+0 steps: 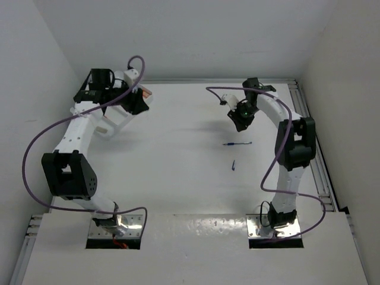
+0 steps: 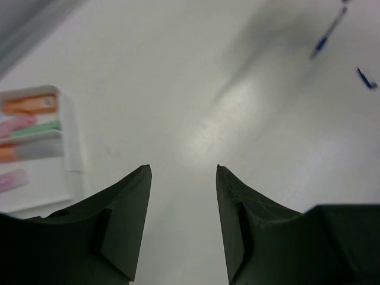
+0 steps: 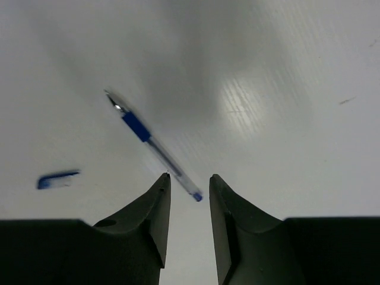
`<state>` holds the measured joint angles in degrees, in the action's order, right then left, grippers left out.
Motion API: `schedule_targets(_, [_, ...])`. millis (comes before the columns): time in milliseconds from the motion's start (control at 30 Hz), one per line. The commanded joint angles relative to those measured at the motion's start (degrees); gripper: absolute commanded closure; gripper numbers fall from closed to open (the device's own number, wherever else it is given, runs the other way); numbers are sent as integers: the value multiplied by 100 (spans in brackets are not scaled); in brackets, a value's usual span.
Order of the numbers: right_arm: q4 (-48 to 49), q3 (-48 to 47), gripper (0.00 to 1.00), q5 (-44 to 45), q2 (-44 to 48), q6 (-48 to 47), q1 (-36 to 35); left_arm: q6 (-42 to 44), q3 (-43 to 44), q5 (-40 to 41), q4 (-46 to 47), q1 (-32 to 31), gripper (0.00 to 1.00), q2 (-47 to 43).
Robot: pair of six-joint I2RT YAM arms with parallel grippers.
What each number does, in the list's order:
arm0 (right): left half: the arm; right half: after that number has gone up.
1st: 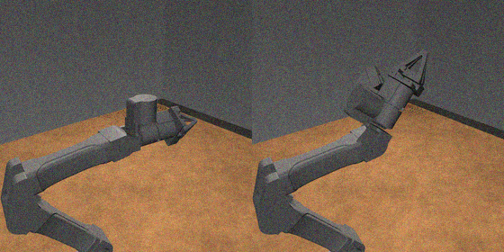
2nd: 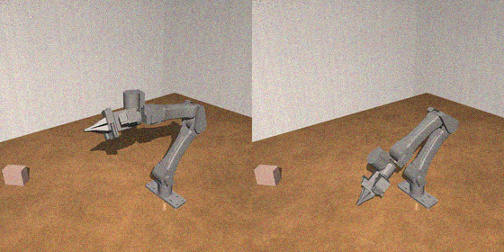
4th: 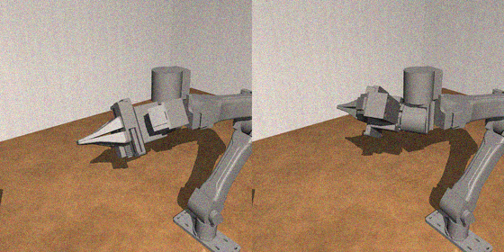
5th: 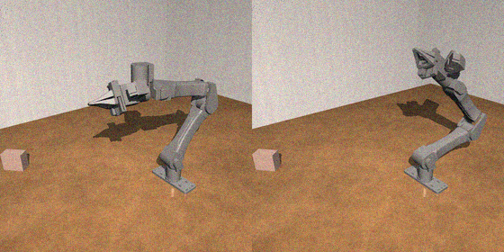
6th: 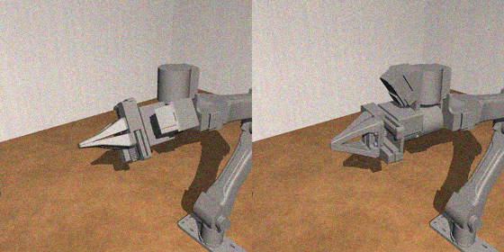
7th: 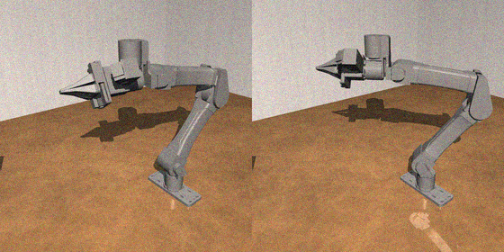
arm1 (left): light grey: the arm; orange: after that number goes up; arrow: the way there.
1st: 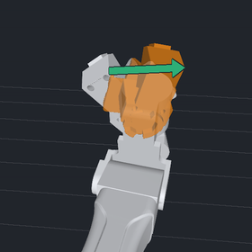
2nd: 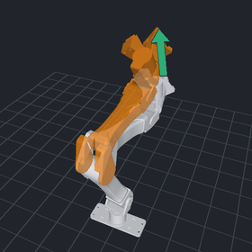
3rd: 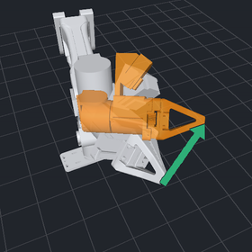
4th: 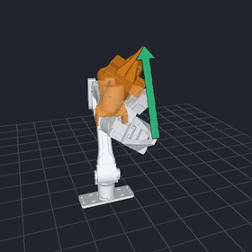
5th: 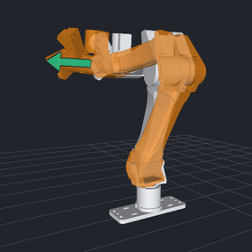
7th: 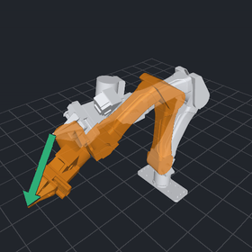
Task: Sort the stationery into containers
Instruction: Place the pen in the storage box, then pick up the pen from the center of the board.
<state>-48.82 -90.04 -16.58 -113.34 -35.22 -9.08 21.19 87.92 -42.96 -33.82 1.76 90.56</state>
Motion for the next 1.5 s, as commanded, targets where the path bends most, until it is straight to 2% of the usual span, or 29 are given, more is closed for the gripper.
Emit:
schedule_targets(0, [-777, -698, 68, 410, -311, -1618, 99, 693, -494, -266, -547, -447, 46, -337])
schedule_targets(133, [-1006, -989, 69, 533, -680, -2145, 91, 658, -986, -55, -265, -913, 46, -548])
schedule_targets(400, [-1508, -761, 64, 541, -655, -2621, 47, 527, -1031, 42, -64, -1072, 46, -452])
schedule_targets(500, [-1350, -375, 64, 743, -575, -2718, -6, 281, -1180, -11, 174, -1090, 45, -461])
schedule_targets(633, [-1323, -374, 65, 945, -698, -2753, -120, 53, -1260, -72, 315, -1108, 45, -443])
schedule_targets(1067, [-946, -58, 69, 1473, -1006, -2815, -428, -238, -1339, -134, 508, -1090, 45, -373])
schedule_targets(1333, [-761, 136, 69, 1500, -1129, -2973, -472, -335, -1330, -160, 596, -1072, 44, -285])
schedule_targets(1467, [-717, 188, 73, 1579, -1252, -3096, -524, -361, -1330, -169, 587, -1055, 44, -250])
